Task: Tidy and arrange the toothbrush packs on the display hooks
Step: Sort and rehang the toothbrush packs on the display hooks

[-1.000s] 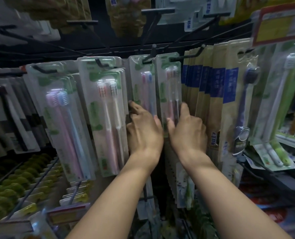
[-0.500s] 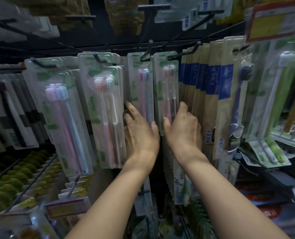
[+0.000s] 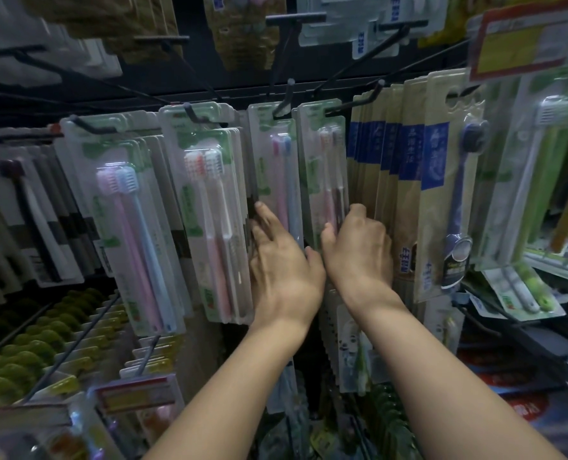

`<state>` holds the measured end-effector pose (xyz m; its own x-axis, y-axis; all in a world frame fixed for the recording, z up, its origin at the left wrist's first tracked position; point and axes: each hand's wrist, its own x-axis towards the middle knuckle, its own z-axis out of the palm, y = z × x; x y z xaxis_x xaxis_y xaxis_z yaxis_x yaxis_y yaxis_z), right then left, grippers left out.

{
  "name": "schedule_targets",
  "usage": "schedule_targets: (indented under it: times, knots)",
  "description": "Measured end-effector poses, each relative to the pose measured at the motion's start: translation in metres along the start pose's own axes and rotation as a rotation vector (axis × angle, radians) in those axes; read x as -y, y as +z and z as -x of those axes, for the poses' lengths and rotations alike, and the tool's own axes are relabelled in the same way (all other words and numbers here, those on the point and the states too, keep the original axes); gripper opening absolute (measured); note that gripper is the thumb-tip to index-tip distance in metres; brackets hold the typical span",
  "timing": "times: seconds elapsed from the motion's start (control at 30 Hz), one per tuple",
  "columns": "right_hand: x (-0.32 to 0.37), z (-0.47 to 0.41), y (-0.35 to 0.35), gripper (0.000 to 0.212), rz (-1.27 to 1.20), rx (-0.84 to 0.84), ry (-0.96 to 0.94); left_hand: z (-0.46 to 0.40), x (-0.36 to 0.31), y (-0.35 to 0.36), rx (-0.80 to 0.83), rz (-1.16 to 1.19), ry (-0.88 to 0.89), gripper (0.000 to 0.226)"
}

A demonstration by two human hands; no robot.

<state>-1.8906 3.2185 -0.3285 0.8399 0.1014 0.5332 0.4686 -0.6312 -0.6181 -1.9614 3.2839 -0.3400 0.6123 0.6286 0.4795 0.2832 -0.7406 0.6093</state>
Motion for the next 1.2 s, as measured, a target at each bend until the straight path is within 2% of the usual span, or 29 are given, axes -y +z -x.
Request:
schedule_targets:
  times: [0.33,0.5,0.63,0.9,1.07,1.2]
  knots:
    - [0.001,0.000,-0.001,0.028,-0.016,0.009,0.003,0.015,-0.009,-0.010,-0.009,0.041,0.060,0.090]
    - [0.001,0.003,-0.001,0.054,-0.002,0.001,-0.038,0.020,-0.009,-0.011,-0.044,0.037,0.070,0.079]
    - [0.000,0.009,-0.002,0.063,0.017,-0.034,-0.130,0.028,-0.010,-0.014,-0.060,0.054,0.085,0.070]
    - [-0.002,0.029,-0.011,0.037,-0.158,-0.293,-0.401,0.053,-0.013,-0.035,-0.019,0.121,0.273,0.051]
    - [0.002,0.046,-0.025,0.024,-0.164,-0.280,-0.363,0.062,-0.007,-0.054,-0.023,0.138,0.402,0.044]
    - [0.010,0.058,-0.033,0.020,-0.183,-0.308,-0.458,0.069,0.002,-0.075,-0.058,0.120,0.485,0.058]
